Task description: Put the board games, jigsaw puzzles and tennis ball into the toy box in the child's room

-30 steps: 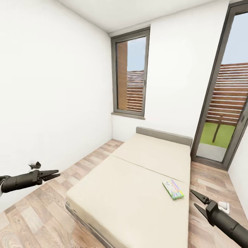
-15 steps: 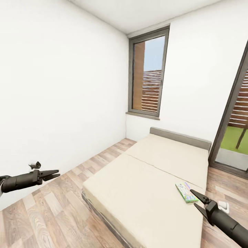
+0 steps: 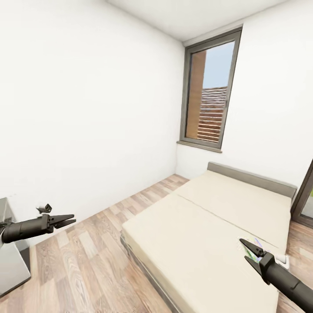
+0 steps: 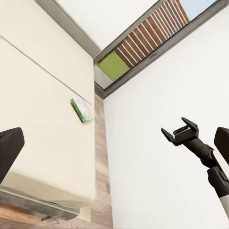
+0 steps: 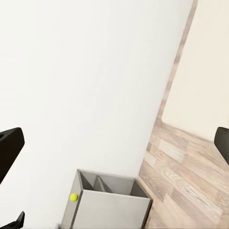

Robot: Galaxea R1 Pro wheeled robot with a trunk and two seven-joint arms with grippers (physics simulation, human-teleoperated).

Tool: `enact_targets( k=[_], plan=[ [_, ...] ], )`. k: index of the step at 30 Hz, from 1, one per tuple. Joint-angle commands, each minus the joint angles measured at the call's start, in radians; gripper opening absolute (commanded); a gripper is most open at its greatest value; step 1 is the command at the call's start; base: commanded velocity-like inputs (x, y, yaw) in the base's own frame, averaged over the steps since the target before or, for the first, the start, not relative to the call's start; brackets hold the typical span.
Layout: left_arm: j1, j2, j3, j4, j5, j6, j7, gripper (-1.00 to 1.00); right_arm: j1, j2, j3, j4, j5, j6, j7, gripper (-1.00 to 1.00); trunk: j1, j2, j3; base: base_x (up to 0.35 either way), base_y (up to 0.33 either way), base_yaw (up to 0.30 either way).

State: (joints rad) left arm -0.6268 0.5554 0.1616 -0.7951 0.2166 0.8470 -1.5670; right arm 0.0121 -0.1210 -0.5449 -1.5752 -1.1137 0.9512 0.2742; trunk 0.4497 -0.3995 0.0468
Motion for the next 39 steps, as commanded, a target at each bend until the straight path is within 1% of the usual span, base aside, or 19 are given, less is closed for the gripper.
enact_targets(
  k=[1,25,39],
  plan=[
    [-0.001,0.000,-0.001,0.001,0.000,0.011,-0.004,1.00,0.000,0.000,-0.001,0.000,0.008,0.003,0.009,1.00,0.000,0.000,-0.001,-0.004,0.000,0.285],
    [-0.001,-0.002,-0.002,0.001,0.000,0.010,-0.004,1.00,-0.001,0.000,-0.001,0.000,0.009,0.003,0.007,1.00,0.000,0.000,-0.015,-0.001,-0.001,0.285],
    [-0.001,-0.002,-0.002,0.001,0.000,0.009,-0.004,1.00,-0.001,0.000,-0.001,0.000,0.009,0.004,0.007,1.00,0.000,0.000,-0.023,-0.147,-0.151,0.285]
  ],
)
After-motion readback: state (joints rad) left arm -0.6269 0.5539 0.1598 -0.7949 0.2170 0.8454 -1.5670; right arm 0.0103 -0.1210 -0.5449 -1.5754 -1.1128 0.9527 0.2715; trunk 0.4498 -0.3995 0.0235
